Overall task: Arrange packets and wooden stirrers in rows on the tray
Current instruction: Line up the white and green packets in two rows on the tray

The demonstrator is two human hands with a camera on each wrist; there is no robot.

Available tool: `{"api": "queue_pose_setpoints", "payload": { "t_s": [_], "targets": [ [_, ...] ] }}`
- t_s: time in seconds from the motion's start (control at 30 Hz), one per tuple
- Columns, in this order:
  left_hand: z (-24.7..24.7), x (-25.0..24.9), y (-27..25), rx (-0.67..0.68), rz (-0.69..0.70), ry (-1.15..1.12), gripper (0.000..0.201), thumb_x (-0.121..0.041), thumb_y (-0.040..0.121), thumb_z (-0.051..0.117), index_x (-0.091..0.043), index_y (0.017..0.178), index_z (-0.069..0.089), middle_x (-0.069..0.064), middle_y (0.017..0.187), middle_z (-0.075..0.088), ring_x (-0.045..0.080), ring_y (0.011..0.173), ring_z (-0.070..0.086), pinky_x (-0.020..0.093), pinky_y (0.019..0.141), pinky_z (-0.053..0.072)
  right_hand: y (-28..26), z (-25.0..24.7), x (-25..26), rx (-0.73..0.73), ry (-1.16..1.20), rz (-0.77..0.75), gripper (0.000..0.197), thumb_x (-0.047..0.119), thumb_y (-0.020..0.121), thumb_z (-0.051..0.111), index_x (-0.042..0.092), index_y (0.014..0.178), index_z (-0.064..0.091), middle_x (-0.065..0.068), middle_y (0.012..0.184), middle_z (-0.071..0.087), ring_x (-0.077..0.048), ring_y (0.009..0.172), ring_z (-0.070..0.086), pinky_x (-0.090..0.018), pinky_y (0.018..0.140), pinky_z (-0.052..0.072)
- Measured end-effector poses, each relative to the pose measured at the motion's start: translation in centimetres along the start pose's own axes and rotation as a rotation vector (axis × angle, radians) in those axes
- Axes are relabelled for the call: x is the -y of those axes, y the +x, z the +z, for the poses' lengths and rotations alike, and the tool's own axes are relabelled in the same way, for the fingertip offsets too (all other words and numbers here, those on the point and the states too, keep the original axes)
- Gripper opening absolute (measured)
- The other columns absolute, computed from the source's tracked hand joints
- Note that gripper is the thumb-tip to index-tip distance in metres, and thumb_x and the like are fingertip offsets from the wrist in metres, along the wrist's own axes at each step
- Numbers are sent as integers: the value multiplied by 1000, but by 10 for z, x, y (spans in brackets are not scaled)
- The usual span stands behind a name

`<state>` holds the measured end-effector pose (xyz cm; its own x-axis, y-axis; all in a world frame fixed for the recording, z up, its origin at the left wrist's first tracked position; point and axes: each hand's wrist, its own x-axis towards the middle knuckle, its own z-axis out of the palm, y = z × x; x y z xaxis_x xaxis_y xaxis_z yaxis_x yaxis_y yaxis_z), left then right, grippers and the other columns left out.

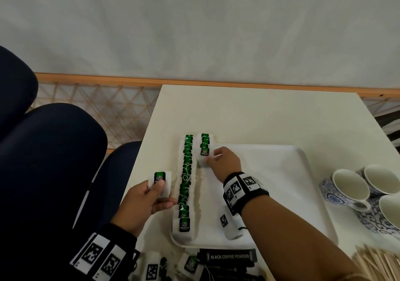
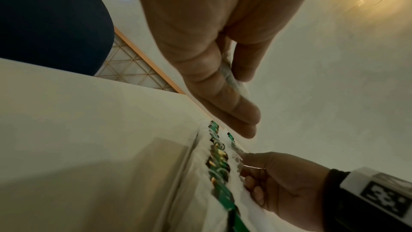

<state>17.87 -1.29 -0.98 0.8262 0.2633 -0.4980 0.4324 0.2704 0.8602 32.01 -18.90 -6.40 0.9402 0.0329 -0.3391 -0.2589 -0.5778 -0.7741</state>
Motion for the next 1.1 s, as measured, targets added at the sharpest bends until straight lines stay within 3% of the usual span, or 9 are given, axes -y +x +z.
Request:
{"api": "queue_pose_setpoints", "payload": {
  "t_s": [0.13, 0.27, 0.43, 0.7, 0.77, 0.83, 0.93, 1.0, 1.1],
  "targets": [
    [0, 1, 0, -7, -11, 1, 27, -16, 97, 50, 9, 95, 61, 13, 71, 71, 30, 71, 72, 24, 57, 57, -4, 0, -3, 14, 61, -7, 45, 32, 76, 80, 20, 105, 47, 6, 79, 58, -12, 75, 56, -21, 59, 41],
    [2, 2, -1, 1, -20, 14, 25, -16, 95, 52, 8, 95, 60, 14, 74, 71, 32, 74, 72, 24, 57, 57, -2, 4, -1, 14, -42, -20, 39, 18, 80, 75, 19, 105, 44, -4, 90, 63, -18, 76, 59, -22, 55, 45],
    [0, 3, -2, 8, -25, 46, 27, -17, 95, 54, 10, 98, 57, 17, 76, 70, 35, 76, 72, 26, 59, 58, 2, 7, 2, -11, -66, -3, 38, 16, 81, 72, 18, 105, 43, -9, 95, 64, -21, 78, 61, -30, 65, 53],
    [-1, 2, -3, 55, 11, 104, 19, -7, 98, 47, 3, 95, 62, 10, 72, 71, 24, 69, 69, 24, 57, 55, -15, 2, 12, -23, 32, -108, 39, 32, 79, 75, 18, 101, 46, 1, 89, 55, -11, 74, 50, -19, 56, 37],
    [1, 1, -2, 79, 22, 117, 18, -4, 98, 45, 2, 97, 63, 14, 79, 72, 25, 73, 70, 23, 60, 56, -30, -2, 20, 83, 117, -199, 32, 45, 83, 70, 17, 93, 59, 5, 80, 59, -10, 73, 54, -22, 64, 44],
    [4, 2, -2, 100, 42, 135, 18, -2, 98, 45, -1, 102, 63, 16, 87, 72, 27, 78, 71, 25, 62, 56, -47, -5, 28, 316, 138, -247, 33, 51, 83, 68, 18, 87, 67, 6, 80, 65, -8, 73, 58, -27, 72, 51],
    [10, 1, -2, 127, 82, 162, 21, 0, 98, 43, -11, 109, 58, 11, 90, 73, 30, 81, 71, 31, 66, 58, -64, -3, 30, 561, 98, -303, 28, 40, 82, 73, 12, 84, 71, 6, 71, 63, -1, 62, 53, -14, 65, 46],
    [13, 0, -3, 145, 80, 169, 22, -1, 99, 42, -16, 110, 54, 11, 91, 73, 32, 81, 71, 33, 67, 58, -65, 0, 26, 560, 78, -345, 23, 29, 83, 74, 6, 80, 70, 5, 65, 57, -2, 58, 48, -12, 61, 40],
    [13, 0, -2, 143, 68, 196, 23, -4, 99, 43, -19, 116, 50, 18, 93, 71, 34, 83, 71, 35, 71, 59, -57, 0, 21, 450, 24, -340, 25, 29, 88, 69, 5, 80, 66, -6, 69, 62, -13, 63, 56, -27, 66, 46]
  ]
}}
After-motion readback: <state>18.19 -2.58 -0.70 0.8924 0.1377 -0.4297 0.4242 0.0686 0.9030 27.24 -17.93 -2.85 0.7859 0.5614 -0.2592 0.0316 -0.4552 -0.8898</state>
